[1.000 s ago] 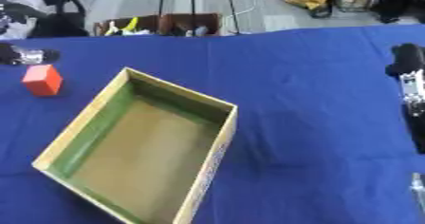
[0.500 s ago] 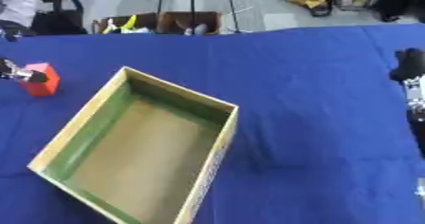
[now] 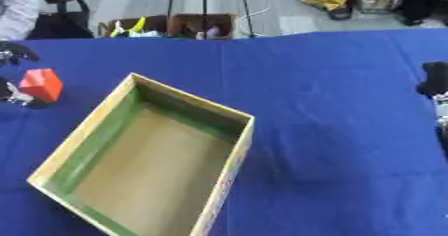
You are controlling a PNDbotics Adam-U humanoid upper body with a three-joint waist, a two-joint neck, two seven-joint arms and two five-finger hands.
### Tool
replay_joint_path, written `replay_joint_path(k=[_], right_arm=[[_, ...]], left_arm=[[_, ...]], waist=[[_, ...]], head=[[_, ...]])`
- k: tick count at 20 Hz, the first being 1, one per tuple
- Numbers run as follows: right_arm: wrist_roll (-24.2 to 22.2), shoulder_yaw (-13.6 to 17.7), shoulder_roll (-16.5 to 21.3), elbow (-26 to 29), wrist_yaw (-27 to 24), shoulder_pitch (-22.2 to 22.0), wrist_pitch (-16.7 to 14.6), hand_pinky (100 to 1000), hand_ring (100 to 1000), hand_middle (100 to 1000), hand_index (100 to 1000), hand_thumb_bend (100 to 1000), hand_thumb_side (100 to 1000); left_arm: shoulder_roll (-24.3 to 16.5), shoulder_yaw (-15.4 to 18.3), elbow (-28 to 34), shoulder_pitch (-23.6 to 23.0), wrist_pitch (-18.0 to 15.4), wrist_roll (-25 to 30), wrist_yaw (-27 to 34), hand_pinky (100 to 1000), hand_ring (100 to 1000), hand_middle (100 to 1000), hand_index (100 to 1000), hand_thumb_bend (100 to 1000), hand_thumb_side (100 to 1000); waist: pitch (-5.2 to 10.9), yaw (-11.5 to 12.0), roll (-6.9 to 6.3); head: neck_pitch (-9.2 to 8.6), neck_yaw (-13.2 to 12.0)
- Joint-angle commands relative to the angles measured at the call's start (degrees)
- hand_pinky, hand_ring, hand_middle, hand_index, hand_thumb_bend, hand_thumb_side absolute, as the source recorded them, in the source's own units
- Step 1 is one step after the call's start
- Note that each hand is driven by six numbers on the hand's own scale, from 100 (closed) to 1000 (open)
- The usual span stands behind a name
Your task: Pick up objects on the table and place them in the box.
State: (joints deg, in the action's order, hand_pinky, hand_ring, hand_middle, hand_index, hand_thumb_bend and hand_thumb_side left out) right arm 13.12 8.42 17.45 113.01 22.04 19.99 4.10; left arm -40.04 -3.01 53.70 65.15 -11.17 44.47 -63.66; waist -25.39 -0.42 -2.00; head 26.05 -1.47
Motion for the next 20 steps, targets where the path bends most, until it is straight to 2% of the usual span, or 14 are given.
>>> replay_joint_path(k=[1, 10, 20], right_arm=[[-0.30, -0.02, 1.53, 0.59, -0.36, 0.63, -0.08, 674, 621, 518, 732, 481, 1000], [-0.73, -0.15, 1.66, 0.50, -0.47, 0.89, -0.22, 674, 622, 516, 732, 490, 1000], [-0.47, -0.14, 1.74, 0.50, -0.67, 0.98, -0.39, 671, 619, 513, 729, 493, 1000]], left_arm=[[-1.97, -0.02, 1.73, 1.53, -0.50, -2.01, -2.87, 817, 898, 997, 1000, 540, 511], [-1.01, 1.00, -0.08, 2.72, -2.22, -7.03, -10.82, 815, 887, 995, 1000, 408, 411], [-0.83, 1.62, -2.33, 3.33, -1.36, -0.12, -10.82, 823, 888, 982, 1000, 372, 434]], waist=[[0.98, -0.14, -0.02], [-0.34, -0.78, 0.13], [-1.32, -1.07, 0.08]], head=[[-1.02, -0.34], [-1.89, -0.74], [-2.42, -1.18]])
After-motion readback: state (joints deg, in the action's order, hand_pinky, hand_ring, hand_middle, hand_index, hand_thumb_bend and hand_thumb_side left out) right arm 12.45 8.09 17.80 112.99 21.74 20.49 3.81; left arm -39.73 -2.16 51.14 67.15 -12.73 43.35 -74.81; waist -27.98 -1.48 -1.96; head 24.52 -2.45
